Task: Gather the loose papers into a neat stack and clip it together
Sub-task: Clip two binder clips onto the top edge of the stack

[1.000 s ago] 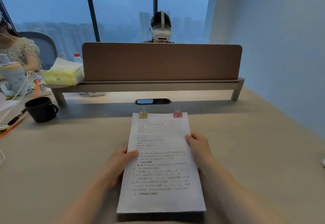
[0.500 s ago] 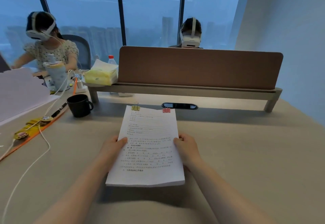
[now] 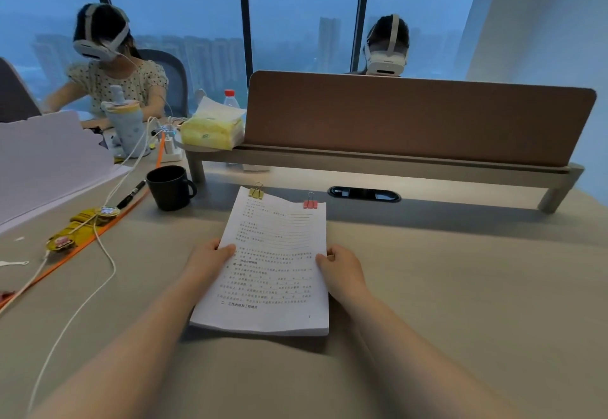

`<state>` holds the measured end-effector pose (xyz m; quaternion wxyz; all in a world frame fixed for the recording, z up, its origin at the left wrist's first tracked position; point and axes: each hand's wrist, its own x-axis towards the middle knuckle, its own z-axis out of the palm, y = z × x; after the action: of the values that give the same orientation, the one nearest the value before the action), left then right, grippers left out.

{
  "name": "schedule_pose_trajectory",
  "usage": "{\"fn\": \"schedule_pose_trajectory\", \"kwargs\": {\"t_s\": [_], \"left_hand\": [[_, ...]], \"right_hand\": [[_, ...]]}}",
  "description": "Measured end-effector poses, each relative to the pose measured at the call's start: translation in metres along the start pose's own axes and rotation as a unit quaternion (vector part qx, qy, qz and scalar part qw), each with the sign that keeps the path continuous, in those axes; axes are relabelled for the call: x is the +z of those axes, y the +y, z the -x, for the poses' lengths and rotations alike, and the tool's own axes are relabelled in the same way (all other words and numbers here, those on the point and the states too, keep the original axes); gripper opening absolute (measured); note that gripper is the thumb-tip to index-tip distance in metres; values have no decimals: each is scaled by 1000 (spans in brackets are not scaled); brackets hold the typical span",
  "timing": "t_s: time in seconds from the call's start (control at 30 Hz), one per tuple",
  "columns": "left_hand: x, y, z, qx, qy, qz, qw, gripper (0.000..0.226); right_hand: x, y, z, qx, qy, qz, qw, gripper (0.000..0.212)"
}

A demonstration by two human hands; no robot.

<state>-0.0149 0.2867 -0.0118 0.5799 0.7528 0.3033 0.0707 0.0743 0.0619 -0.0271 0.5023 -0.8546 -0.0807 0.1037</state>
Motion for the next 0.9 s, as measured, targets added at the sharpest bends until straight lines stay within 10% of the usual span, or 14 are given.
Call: {"fn": "schedule_pose_trajectory", "kwargs": {"t_s": [0.9], "left_hand": [[1, -15, -30, 60, 127, -335, 932, 19]], "right_hand": [[15, 4, -14, 6, 50, 196, 979, 18]]}}
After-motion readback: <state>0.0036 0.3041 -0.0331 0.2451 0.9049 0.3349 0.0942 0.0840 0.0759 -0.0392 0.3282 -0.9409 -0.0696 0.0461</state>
